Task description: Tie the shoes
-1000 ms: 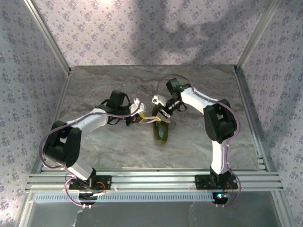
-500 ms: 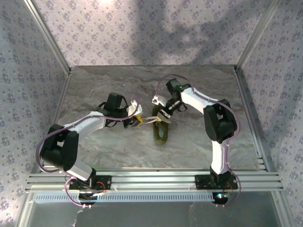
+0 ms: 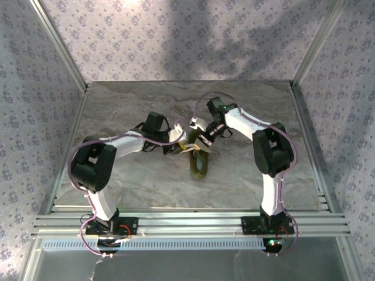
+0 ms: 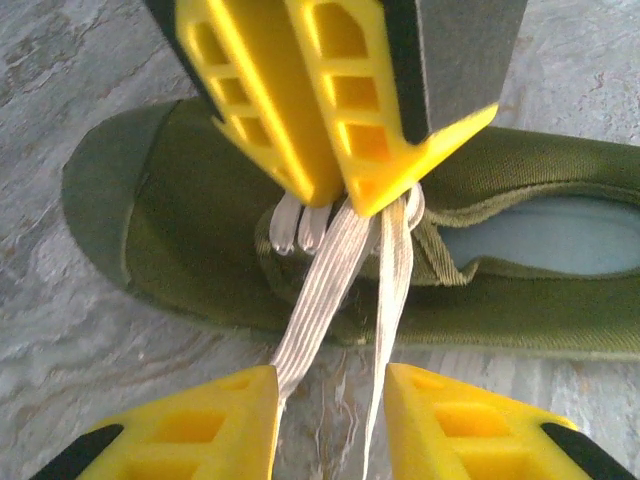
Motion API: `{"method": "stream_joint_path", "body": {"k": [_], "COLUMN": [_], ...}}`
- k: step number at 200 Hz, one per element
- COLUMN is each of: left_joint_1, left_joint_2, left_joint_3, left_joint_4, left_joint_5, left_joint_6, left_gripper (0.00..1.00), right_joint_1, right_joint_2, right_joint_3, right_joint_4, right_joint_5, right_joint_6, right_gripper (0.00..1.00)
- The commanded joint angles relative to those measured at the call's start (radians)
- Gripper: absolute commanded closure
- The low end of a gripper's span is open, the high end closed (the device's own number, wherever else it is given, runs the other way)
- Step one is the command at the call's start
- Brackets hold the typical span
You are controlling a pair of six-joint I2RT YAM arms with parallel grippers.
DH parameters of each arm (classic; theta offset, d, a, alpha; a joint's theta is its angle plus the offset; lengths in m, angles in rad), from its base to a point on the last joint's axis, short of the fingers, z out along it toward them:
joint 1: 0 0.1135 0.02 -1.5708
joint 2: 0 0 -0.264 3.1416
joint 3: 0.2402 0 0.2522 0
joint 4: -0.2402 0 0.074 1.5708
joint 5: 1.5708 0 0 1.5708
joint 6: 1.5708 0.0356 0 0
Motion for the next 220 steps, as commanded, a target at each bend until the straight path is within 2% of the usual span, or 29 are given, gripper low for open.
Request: {"method": "stream_joint_path", "body": {"k": [1, 48, 92, 124, 220], "left_joint_1": [-0.021, -0.047, -0.058, -0.058, -0.024], "left_joint_2": [0.031, 0.082, 0.102, 0.106, 0.038], "left_joint_3": [0.041, 0.069, 0.070, 0.068, 0.019], "left_joint_4": [0.036, 0.057, 0.070, 0.076, 0.109], "left_joint_5": [0.051, 0.019, -0.022, -0.030, -0.036], "left_joint_6": [0.044, 0.046, 0.052, 0.050, 0.046], "left_gripper": [0.67, 0.67, 0.60, 0.64, 0.65], "right_joint_1": [-0.011, -0.014, -0.014, -0.014, -0.014], "right_joint_2": [0.008, 0.008, 0.007, 0.008, 0.013], "right_joint_3": [-0.006, -0.009, -0.009, -0.009, -0.006], "right_joint_4": [-0.059, -0.067, -0.071, -0.074, -0.077], "right_joint_5": [-0.004, -0.011, -0.015, -0.012, -0.002], "right_joint_6": [-0.006, -0.012, -0.015, -0.015, -0.016], "right_gripper": [0.76, 0.77, 0.76, 0.77, 0.77]}}
